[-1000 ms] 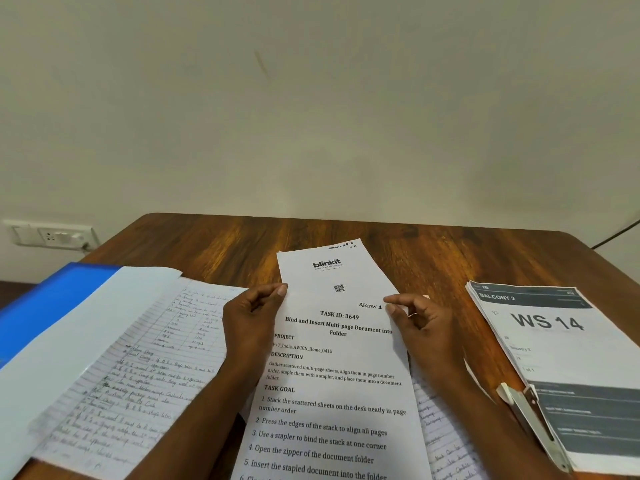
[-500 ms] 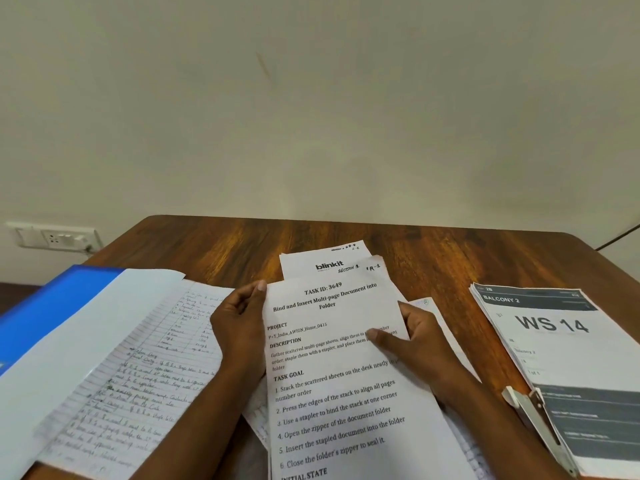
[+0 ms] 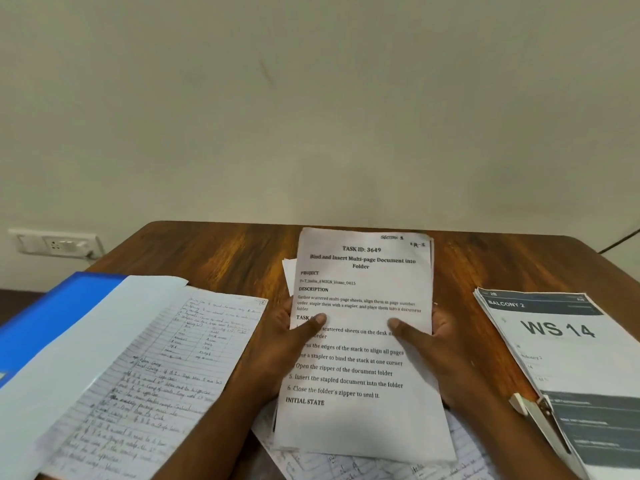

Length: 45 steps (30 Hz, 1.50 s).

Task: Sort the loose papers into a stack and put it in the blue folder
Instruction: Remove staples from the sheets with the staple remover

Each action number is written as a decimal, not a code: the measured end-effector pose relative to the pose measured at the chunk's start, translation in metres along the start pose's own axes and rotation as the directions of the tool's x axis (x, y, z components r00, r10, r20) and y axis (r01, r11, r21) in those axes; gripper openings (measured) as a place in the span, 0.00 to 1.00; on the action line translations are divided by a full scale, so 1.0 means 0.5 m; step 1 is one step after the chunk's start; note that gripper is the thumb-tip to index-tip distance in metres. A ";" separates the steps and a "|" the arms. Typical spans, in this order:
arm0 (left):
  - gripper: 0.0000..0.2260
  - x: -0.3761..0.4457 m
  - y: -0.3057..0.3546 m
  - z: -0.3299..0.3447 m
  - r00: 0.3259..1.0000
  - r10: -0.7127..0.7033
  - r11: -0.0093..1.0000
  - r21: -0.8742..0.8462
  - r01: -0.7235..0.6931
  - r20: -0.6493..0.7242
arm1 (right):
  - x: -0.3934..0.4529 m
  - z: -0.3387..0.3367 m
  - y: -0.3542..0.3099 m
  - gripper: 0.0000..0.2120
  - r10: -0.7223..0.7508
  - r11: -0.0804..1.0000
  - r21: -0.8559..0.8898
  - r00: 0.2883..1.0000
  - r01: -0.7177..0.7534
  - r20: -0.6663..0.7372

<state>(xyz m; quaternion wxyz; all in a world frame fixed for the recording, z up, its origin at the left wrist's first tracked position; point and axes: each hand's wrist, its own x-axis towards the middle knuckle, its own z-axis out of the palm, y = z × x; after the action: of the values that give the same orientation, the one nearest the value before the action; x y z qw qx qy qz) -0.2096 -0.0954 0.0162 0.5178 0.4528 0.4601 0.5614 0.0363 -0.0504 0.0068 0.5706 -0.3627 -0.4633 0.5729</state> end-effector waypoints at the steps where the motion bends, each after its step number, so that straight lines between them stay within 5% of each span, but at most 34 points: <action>1: 0.14 0.000 0.000 0.000 0.999 0.022 1.000 -0.012 -0.023 -0.024 | 0.001 0.002 0.006 0.27 0.001 1.000 -0.023 0.999 0.000 0.035; 6: 0.13 -0.008 0.001 0.005 0.986 0.118 0.991 0.078 -0.109 -0.118 | 0.003 -0.001 0.009 0.23 -0.003 0.993 -0.115 0.997 0.012 0.076; 12: 0.23 -0.019 0.029 0.018 0.999 0.039 0.998 0.040 -0.040 0.024 | -0.009 0.016 0.003 0.43 0.029 0.996 -0.082 0.998 -0.024 0.054; 16: 0.23 -0.052 0.036 0.015 0.997 -0.047 0.998 0.052 0.043 0.069 | -0.027 0.029 -0.021 0.17 0.033 0.995 -0.091 0.999 -0.031 0.018; 21: 0.23 -0.099 0.048 0.009 0.998 -0.034 0.998 0.051 0.031 0.060 | -0.057 0.041 -0.055 0.10 -0.033 0.975 -0.223 0.998 0.022 -0.045; 26: 0.15 -0.125 0.104 0.030 0.988 0.143 0.980 0.146 -0.133 -0.062 | -0.096 0.082 -0.115 0.11 -0.162 0.948 -0.296 0.978 0.117 -0.132; 31: 0.09 -0.146 0.145 0.053 0.946 0.299 0.948 0.156 -0.279 -0.128 | -0.141 0.102 -0.178 0.10 -0.282 0.933 -0.255 0.956 0.254 -0.079; 37: 0.28 -0.196 0.075 0.057 0.976 0.204 0.954 0.239 -0.182 -0.072 | -0.171 0.081 -0.110 0.12 -0.112 0.944 -0.321 0.991 0.081 -0.079; 45: 0.19 -0.222 0.085 0.057 0.973 0.230 0.934 0.289 -0.212 -0.031 | -0.184 0.081 -0.119 0.15 -0.115 0.946 -0.314 0.990 0.083 -0.085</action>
<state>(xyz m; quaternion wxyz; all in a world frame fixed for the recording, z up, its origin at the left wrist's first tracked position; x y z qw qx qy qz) -0.1827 -0.2065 0.0593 0.3661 0.5530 0.4982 0.5586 0.0246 -0.1508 0.0651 0.5579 -0.4525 -0.5352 0.4445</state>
